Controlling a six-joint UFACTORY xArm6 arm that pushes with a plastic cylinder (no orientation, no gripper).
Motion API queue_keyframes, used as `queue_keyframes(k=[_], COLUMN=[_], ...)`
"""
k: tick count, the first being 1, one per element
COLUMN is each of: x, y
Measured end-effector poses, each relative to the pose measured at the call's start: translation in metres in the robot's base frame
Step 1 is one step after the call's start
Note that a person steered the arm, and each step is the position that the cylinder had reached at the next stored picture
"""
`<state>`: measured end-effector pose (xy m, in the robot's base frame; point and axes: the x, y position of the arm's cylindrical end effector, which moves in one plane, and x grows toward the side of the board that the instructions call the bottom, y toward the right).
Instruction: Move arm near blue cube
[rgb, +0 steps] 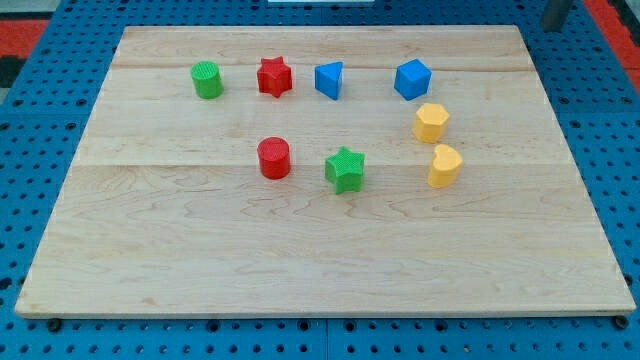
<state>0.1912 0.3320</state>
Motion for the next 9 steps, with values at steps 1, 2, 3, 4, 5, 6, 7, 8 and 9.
queue_keyframes(k=[1, 2, 3, 4, 5, 6, 7, 8, 9], x=[0.000, 0.010, 0.032, 0.053, 0.053, 0.053, 0.028, 0.028, 0.073], y=[-0.024, -0.070, -0.095, -0.095, -0.097, -0.097, -0.122, -0.176, -0.194])
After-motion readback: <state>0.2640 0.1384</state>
